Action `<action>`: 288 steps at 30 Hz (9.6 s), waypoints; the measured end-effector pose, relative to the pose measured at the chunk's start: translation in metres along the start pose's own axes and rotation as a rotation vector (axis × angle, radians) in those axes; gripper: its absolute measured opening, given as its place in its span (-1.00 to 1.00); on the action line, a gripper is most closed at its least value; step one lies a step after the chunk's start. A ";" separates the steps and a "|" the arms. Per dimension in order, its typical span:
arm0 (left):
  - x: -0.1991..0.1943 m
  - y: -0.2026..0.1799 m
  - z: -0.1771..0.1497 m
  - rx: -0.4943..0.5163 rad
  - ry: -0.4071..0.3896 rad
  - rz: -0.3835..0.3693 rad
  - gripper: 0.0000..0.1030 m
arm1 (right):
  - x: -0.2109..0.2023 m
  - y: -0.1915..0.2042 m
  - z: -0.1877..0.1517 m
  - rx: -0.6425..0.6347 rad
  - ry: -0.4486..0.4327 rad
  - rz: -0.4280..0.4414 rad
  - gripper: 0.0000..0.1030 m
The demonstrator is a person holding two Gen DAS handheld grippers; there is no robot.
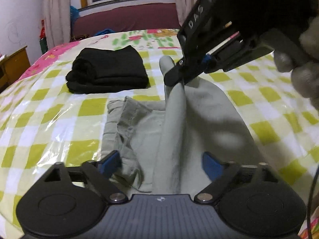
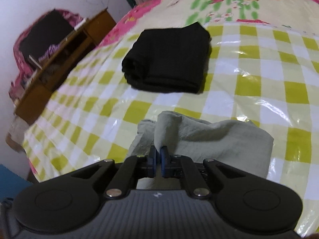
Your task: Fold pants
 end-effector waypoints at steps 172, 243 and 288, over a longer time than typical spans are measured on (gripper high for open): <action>0.030 0.126 0.010 -0.106 0.038 0.209 0.41 | 0.077 -0.034 -0.055 0.180 0.061 0.135 0.15; 0.001 -0.041 -0.017 0.003 0.092 0.150 0.73 | -0.069 -0.059 -0.152 0.067 -0.217 -0.121 -0.25; -0.007 -0.060 -0.026 0.079 0.104 0.167 0.95 | -0.069 -0.062 -0.180 0.102 -0.218 -0.167 -0.12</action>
Point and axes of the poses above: each gripper's, at about its wrist camera, not at the fingertips, and x roughly the way its jaws point, y to its left, z to its top, the point moved 4 cm from there along x, roughly the way its jaws point, and after that the axes turned 12 degrees about -z, right-handed, at the moved point
